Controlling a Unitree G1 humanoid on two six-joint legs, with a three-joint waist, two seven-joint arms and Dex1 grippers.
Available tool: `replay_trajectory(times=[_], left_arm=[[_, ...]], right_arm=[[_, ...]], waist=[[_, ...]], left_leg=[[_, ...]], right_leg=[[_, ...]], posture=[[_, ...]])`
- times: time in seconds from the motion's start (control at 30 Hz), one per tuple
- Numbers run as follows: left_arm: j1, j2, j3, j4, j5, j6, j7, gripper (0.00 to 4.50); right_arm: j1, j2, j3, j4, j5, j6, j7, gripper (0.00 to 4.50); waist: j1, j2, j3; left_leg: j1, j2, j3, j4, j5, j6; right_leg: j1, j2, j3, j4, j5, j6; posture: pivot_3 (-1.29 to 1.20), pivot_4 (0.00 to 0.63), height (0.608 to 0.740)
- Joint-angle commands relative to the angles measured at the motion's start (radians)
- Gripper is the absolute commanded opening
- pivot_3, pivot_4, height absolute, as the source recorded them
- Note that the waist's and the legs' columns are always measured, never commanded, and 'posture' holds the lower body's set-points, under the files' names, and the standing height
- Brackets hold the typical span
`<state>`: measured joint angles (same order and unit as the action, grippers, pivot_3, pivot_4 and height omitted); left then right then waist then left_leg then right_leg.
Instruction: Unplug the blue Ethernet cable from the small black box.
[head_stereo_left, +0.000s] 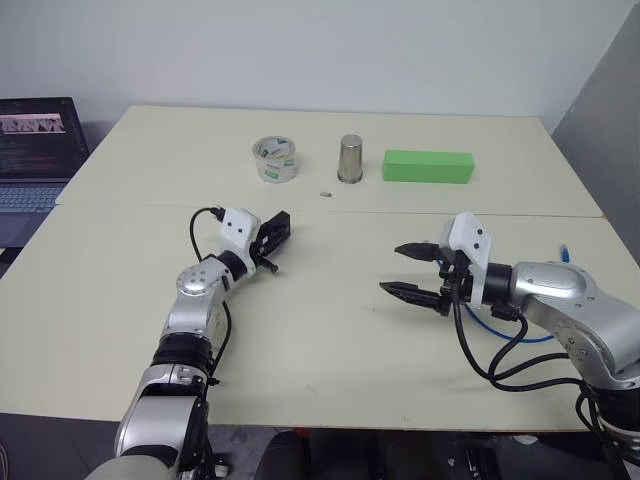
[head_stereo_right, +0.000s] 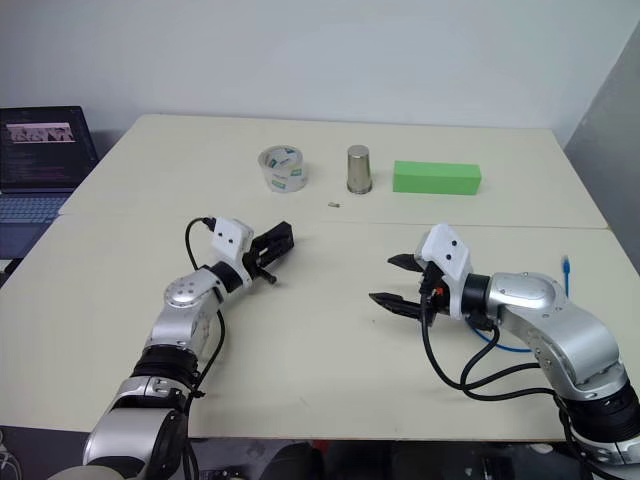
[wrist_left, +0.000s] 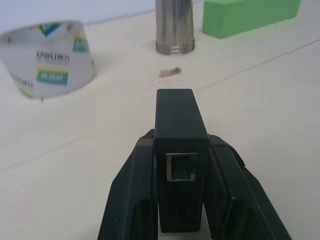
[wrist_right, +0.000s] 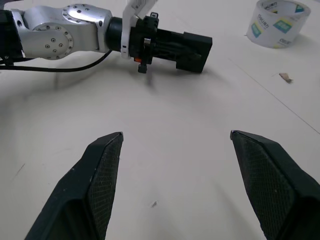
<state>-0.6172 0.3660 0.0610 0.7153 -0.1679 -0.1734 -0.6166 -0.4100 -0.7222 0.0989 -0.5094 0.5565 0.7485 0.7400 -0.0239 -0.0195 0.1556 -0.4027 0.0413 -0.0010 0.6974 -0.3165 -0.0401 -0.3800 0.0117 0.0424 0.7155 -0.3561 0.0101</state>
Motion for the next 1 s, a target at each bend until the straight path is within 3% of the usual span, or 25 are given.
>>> replay_trajectory(times=[0.03, 0.27, 0.53, 0.67, 0.87, 1.0], left_arm=[[-0.016, 0.0, 0.024, 0.021, -0.006, -0.038, -0.006, 2.08], [0.082, 0.034, 0.02, -0.111, -0.021, 0.051, -0.049, 3.51], [0.268, 0.171, 0.022, -0.51, 0.003, 0.258, -0.056, 3.51], [0.301, 0.253, 0.058, -0.655, -0.073, 0.366, -0.128, 3.51], [0.287, 0.381, 0.092, -0.781, -0.204, 0.503, -0.285, 3.51], [0.27, 0.411, 0.095, -0.805, -0.241, 0.556, -0.32, 3.51]], right_arm=[[-0.008, -0.002, -0.006, -0.029, -0.018, -0.013, 0.002, 3.67], [0.031, -0.001, -0.011, -0.053, -0.029, 0.0, -0.008, 3.67], [0.136, -0.024, -0.114, -0.033, -0.04, -0.036, -0.03, 3.67], [0.192, -0.04, -0.213, 0.001, -0.049, -0.06, -0.037, 3.67], [0.271, -0.102, -0.328, 0.025, -0.054, -0.079, 0.002, 3.67], [0.29, -0.121, -0.354, 0.025, -0.049, -0.077, 0.019, 3.67]], waist=[[-0.001, 0.0, 0.0], [-0.003, 0.0, 0.0], [-0.002, 0.0, 0.0], [0.001, -0.001, 0.0], [-0.002, 0.0, 0.0], [-0.002, 0.0, 0.0]], left_leg=[[0.0, 0.0, 0.0, 0.0, 0.0, 0.0], [0.0, 0.0, 0.0, 0.0, 0.0, 0.0], [0.001, 0.001, -0.001, 0.0, 0.0, 0.0], [0.002, 0.0, -0.001, 0.0, 0.0, 0.0], [0.002, 0.0, -0.001, -0.001, 0.0, 0.0], [0.003, 0.0, -0.001, -0.001, 0.0, 0.0]], right_leg=[[0.0, 0.0, 0.0, 0.0, 0.0, 0.0], [0.0, 0.0, 0.0, 0.0, 0.0, 0.0], [0.0, 0.0, 0.0, 0.001, 0.0, 0.0], [0.003, 0.0, 0.0, 0.0, 0.0, 0.0], [0.003, 0.0, 0.0, 0.0, 0.0, 0.0], [0.003, 0.0, 0.0, 0.0, 0.0, 0.0]], posture=[[0.0, 0.15, 0.74], [0.0, 0.15, 0.74], [0.0, 0.15, 0.74], [0.0, 0.15, 0.74], [0.0, 0.15, 0.74], [0.0, 0.15, 0.74]])
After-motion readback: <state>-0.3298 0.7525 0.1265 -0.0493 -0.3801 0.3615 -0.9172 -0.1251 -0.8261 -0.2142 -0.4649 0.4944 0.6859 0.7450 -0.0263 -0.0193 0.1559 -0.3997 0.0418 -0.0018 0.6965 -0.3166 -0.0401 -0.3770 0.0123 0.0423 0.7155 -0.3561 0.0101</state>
